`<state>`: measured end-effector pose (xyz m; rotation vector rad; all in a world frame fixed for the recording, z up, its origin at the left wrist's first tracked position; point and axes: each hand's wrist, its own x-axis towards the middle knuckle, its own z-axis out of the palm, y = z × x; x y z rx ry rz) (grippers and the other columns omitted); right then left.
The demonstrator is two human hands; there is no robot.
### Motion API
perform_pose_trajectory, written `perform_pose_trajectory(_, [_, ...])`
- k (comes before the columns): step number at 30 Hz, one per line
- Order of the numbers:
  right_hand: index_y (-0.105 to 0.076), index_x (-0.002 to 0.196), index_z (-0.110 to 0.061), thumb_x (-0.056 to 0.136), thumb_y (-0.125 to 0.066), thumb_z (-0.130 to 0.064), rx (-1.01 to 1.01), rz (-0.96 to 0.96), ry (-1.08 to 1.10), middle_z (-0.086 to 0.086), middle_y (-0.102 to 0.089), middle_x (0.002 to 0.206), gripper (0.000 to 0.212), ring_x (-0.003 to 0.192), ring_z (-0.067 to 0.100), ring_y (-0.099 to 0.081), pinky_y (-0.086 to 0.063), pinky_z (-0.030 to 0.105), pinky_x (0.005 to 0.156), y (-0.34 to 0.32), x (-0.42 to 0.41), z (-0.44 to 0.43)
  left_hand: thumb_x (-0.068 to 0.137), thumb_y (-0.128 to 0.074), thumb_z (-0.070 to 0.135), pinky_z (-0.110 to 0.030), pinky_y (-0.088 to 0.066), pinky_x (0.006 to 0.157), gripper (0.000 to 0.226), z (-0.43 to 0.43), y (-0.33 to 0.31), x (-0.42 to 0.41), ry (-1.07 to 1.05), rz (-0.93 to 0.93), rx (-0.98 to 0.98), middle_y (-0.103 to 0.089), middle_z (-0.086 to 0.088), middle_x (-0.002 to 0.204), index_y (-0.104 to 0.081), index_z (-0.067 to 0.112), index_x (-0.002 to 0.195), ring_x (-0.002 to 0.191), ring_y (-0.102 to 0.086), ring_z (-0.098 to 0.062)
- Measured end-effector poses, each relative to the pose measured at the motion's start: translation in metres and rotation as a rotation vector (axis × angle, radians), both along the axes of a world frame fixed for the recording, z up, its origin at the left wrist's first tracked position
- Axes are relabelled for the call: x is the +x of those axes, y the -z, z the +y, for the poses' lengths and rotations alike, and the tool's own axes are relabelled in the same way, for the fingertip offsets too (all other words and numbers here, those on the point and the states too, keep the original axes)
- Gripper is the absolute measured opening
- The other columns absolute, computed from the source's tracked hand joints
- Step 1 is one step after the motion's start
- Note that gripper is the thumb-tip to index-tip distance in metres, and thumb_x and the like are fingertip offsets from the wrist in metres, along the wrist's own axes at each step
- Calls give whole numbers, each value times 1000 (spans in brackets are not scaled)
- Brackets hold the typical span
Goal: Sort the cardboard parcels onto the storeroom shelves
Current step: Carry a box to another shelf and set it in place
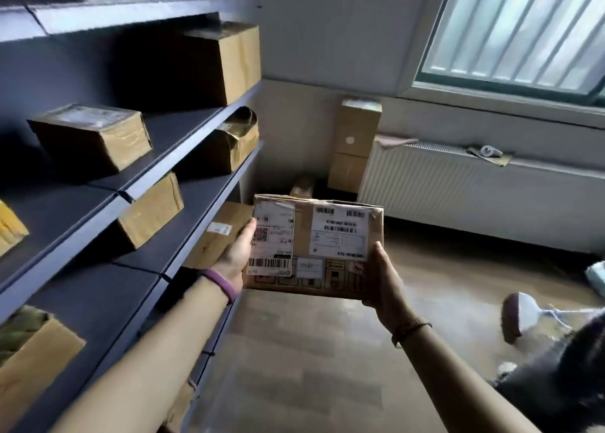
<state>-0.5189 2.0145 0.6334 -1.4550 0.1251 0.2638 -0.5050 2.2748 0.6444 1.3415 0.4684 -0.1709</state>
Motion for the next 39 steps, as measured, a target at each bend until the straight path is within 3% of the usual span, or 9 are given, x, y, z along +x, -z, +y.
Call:
perform_pose_trajectory(3, [-49, 138, -30, 101, -27, -52, 57, 16, 45, -2, -72, 117, 48, 102, 19, -71, -61, 38, 65, -7, 62, 1, 88, -31, 72, -54, -40, 104, 56, -1, -8, 68, 74, 24, 22, -64, -4, 122, -62, 35, 115, 115, -57, -29])
perform_pose_trajectory(7, [-52, 136, -25, 101, -30, -49, 96, 23, 116, 0, -74, 109, 48, 79, 10, -74, -50, 17, 45, -7, 140, -6, 87, -30, 73, -56, -38, 105, 61, -7, -13, 157, 146, 55, 9, -64, -9, 123, -61, 31, 119, 116, -56, -32])
perform_pose_trajectory(12, [-52, 135, -34, 97, -30, -57, 59, 82, 177, -6, -73, 115, 50, 97, 14, -72, -51, 25, 55, 6, 246, -26, 92, -31, 66, -56, -40, 104, 56, -30, -8, 269, 174, 26, -34, -64, -10, 124, -60, 28, 122, 116, -57, -32])
perform_pose_trajectory(15, [-50, 135, -45, 92, -31, -68, 26, 163, 208, -12, -68, 123, 52, 114, 18, -63, -37, 31, 64, 19, 321, -43, 95, -32, 60, -54, -43, 102, 55, -48, 0, 340, 145, 6, -39, -63, -10, 126, -55, 25, 129, 116, -58, -31])
perform_pose_trajectory(22, [-59, 121, -47, 94, -34, -64, 28, 138, 163, -15, -73, 110, 41, 88, 3, -71, -51, 23, 55, 35, 488, -81, 94, -34, 61, -50, -51, 93, 50, -85, 8, 500, 145, 62, -40, -69, -6, 117, -61, 29, 121, 108, -63, -26])
perform_pose_trajectory(26, [-57, 125, -46, 93, -33, -66, 37, 183, 171, -18, -74, 104, 45, 73, -2, -70, -45, 26, 57, 41, 565, -97, 94, -33, 62, -50, -52, 91, 52, -100, 10, 580, 171, 112, -48, -69, -6, 117, -59, 29, 124, 108, -64, -28])
perform_pose_trajectory(30, [-59, 122, -46, 88, -39, -69, 52, 206, 185, -14, -75, 104, 46, 77, 2, -72, -48, 19, 47, 53, 638, -108, 94, -31, 63, -50, -52, 90, 55, -111, 21, 657, 205, 166, -73, -69, -7, 116, -60, 27, 123, 108, -65, -29])
perform_pose_trajectory(34, [-59, 119, -50, 70, -42, -81, 8, 247, 211, -15, -74, 105, 60, 73, 4, -69, -41, 28, 62, 75, 714, -111, 92, -30, 67, -48, -53, 90, 59, -110, 45, 736, 245, 221, -113, -71, -5, 112, -63, 27, 121, 105, -67, -28])
perform_pose_trajectory(39, [-61, 122, -43, 87, -41, -71, 54, 298, 259, -8, -75, 107, 50, 81, 11, -72, -51, 27, 64, 113, 816, -106, 91, -30, 68, -51, -51, 92, 58, -109, 86, 846, 269, 266, -78, -71, -5, 114, -61, 30, 122, 106, -66, -28])
